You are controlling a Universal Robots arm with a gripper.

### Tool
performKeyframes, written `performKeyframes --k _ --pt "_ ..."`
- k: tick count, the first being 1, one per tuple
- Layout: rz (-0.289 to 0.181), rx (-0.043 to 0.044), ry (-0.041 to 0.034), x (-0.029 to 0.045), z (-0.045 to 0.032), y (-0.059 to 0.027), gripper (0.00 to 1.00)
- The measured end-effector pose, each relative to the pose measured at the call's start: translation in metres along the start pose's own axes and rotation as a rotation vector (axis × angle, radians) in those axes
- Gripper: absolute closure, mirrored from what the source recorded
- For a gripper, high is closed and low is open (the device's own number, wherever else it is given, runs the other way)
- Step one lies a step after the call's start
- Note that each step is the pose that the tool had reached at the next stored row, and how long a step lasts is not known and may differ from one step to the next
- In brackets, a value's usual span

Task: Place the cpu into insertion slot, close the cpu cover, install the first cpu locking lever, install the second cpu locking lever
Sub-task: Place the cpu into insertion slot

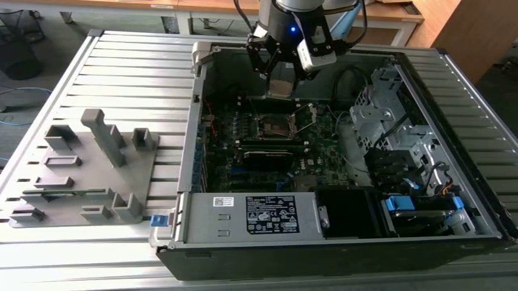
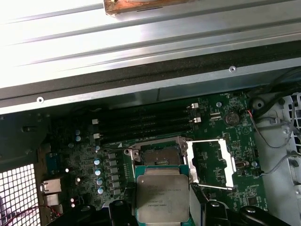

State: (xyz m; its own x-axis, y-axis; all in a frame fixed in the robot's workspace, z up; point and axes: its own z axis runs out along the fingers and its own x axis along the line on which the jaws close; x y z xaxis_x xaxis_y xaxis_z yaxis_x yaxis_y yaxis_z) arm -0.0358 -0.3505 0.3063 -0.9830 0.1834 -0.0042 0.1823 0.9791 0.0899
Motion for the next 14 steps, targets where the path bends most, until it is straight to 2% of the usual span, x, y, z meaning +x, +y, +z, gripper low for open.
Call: performKeyframes --k 7,14 --pt "0.003 0.0 -0.0003 0.0 0.0 0.0 0.46" --pt "0.044 0.0002 -0.0039 0.0 0.0004 -0.0001 0.46"
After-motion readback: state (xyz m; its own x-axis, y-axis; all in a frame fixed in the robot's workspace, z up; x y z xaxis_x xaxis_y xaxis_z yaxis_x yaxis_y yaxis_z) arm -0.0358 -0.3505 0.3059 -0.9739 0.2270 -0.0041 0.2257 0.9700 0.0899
